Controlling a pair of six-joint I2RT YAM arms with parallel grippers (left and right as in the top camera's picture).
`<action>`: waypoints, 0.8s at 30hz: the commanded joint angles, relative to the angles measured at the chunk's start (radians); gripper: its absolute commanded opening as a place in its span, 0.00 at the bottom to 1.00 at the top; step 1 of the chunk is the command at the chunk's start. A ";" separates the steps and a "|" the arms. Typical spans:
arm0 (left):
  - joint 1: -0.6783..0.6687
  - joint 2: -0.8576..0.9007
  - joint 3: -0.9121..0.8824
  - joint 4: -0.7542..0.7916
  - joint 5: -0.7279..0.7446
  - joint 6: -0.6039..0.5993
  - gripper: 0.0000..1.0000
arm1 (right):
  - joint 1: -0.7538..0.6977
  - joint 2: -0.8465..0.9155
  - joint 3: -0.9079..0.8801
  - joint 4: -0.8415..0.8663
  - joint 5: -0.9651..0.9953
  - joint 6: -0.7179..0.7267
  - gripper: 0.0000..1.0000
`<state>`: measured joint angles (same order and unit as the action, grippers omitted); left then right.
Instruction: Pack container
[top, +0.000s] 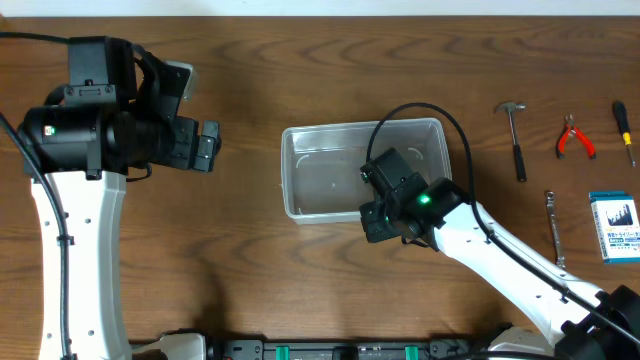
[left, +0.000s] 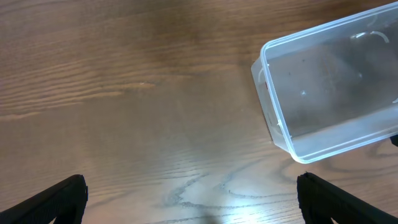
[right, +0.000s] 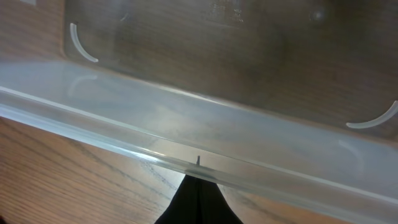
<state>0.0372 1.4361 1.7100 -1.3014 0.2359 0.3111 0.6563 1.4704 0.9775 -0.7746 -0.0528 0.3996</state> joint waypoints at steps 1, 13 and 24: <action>-0.004 -0.005 0.006 -0.003 -0.003 -0.006 0.98 | -0.008 0.003 -0.003 0.008 -0.010 -0.040 0.01; -0.004 -0.005 0.006 -0.007 -0.003 -0.010 0.98 | -0.008 0.003 -0.003 0.034 -0.132 -0.152 0.01; -0.004 -0.005 0.006 -0.008 -0.002 -0.011 0.98 | -0.007 0.003 -0.003 0.043 -0.149 -0.234 0.01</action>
<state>0.0372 1.4361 1.7100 -1.3045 0.2359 0.3111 0.6563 1.4708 0.9775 -0.7395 -0.1810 0.2092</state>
